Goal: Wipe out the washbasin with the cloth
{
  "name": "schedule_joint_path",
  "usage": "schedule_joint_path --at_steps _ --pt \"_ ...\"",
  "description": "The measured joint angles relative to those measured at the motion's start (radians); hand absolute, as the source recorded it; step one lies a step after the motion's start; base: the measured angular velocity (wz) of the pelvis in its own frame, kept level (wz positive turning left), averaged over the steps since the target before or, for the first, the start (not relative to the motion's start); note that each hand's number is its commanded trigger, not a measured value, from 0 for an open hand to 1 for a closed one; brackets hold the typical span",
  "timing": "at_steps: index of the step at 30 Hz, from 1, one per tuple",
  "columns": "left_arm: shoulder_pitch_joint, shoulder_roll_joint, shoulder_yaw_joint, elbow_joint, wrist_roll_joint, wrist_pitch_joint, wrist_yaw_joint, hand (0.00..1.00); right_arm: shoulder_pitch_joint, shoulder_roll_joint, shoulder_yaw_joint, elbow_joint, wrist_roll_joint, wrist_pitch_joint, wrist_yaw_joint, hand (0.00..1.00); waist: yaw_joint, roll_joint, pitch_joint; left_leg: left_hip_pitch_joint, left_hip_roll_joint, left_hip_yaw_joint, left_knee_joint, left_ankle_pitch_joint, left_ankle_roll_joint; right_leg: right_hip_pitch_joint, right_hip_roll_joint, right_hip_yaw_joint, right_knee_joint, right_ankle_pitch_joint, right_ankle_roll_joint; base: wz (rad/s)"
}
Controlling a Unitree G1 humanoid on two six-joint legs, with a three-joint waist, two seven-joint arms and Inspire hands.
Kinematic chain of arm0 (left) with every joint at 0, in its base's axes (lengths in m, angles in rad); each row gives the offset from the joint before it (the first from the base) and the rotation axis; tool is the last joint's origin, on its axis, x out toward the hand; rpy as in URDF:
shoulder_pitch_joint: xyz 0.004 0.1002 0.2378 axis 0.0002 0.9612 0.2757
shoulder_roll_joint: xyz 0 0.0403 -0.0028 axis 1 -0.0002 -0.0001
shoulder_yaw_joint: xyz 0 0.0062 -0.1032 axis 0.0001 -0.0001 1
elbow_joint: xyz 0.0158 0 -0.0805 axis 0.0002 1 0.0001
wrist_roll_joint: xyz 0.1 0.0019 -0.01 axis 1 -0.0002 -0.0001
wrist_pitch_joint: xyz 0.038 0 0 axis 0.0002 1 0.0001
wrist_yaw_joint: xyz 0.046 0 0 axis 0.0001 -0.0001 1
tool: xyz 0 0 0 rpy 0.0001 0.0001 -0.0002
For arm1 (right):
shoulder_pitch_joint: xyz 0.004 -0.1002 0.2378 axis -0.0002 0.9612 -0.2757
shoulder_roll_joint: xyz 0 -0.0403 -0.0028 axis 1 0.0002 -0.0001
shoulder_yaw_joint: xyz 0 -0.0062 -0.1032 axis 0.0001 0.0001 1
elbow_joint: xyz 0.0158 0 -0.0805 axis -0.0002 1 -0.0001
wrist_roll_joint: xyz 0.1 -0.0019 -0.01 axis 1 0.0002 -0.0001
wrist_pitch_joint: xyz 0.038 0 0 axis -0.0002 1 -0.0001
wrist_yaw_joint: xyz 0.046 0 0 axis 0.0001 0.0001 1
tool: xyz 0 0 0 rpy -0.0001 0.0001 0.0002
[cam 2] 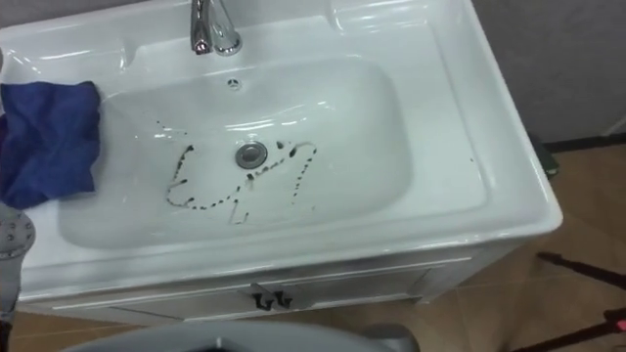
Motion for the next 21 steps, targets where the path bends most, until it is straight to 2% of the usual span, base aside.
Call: schedule_joint_path --at_steps 4,7,10,18,21 --pt "0.0 -0.017 -0.033 0.0 0.002 0.003 -0.054 0.0 0.002 0.017 0.002 0.0 0.0 0.013 0.001 0.0 -0.003 -0.007 -0.0015 0.0 0.007 0.003 0.0 0.0 0.0 0.009 0.01 -0.002 -0.024 0.014 -0.003 0.0" --pt "0.0 -0.051 -0.057 0.0 0.002 0.003 -0.096 0.0 0.0 0.025 0.002 0.001 0.0 0.022 0.009 0.0 -0.002 -0.001 -0.0012 0.002 0.008 0.009 -0.004 0.0 0.0 0.012 0.011 0.0 -0.031 0.02 -0.002 0.0" --pt "0.0 -0.065 -0.064 0.0 0.002 0.003 -0.124 0.0 0.001 0.031 0.002 0.007 0.0 0.022 0.017 0.0 -0.002 -0.003 0.0001 0.011 0.009 0.018 -0.019 0.0 0.0 0.01 0.011 0.004 -0.031 0.021 -0.001 -0.01" --pt "0.0 -0.089 -0.066 0.012 0.002 0.004 -0.189 0.0 0.0 0.033 -0.001 0.007 0.0 0.022 0.033 0.0 0.0 -0.008 0.0026 0.023 0.012 0.04 -0.025 0.0 0.0 0.006 0.015 0.03 -0.031 0.024 0.0 -0.08" --pt "0.002 -0.091 -0.094 0.045 -0.001 0.005 -0.199 0.0 0.0 0.032 0.0 0.002 -0.001 0.022 0.038 0.0 -0.002 -0.01 0.0023 0.024 0.014 0.04 -0.024 0.0 0.0 0.008 0.018 0.031 -0.033 0.025 -0.001 0.0"
